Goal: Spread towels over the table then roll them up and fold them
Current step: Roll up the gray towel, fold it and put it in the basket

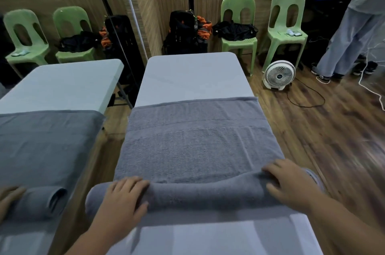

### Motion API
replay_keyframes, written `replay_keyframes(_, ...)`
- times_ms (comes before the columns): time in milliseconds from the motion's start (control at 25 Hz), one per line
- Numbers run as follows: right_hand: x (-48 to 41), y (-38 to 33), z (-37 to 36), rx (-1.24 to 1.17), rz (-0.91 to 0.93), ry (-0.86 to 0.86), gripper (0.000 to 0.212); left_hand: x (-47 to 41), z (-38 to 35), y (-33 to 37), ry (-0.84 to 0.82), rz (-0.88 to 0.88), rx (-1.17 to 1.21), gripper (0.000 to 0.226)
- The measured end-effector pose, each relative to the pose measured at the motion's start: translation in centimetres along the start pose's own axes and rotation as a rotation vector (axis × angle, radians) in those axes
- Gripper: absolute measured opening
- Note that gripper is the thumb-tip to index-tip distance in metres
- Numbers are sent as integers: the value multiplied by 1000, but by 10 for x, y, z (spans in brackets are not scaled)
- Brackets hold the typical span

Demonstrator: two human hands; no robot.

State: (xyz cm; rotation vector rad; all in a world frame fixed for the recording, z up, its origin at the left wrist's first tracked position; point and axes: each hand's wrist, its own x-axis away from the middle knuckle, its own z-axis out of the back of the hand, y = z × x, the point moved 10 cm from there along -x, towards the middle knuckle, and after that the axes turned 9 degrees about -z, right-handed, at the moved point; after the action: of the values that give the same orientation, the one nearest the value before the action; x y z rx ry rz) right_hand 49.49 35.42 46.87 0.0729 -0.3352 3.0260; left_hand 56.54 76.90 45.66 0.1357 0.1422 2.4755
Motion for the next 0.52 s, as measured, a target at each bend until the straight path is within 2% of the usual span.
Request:
replay_keyframes(80,22,-17,-22,81,115,8,52,12,-16,8,-51,-37,-50,73)
replay_keyframes(160,26,-16,-48,154,118,-43,66,14,-29,6,-114,-9,-64,79)
replay_keyframes(240,19,-10,-52,139,74,-53,59,10,-28,-2,-79,24,-65,66)
replay_keyframes(360,17,-12,-41,125,62,-219,31,19,-21,6,-94,25,-16,43)
replay_keyframes(440,10,-10,-42,58,46,-356,33,22,-15,11,-119,-3,32,38)
replay_keyframes(520,-6,-7,-35,21,-12,-396,35,14,-7,1,-88,41,65,45)
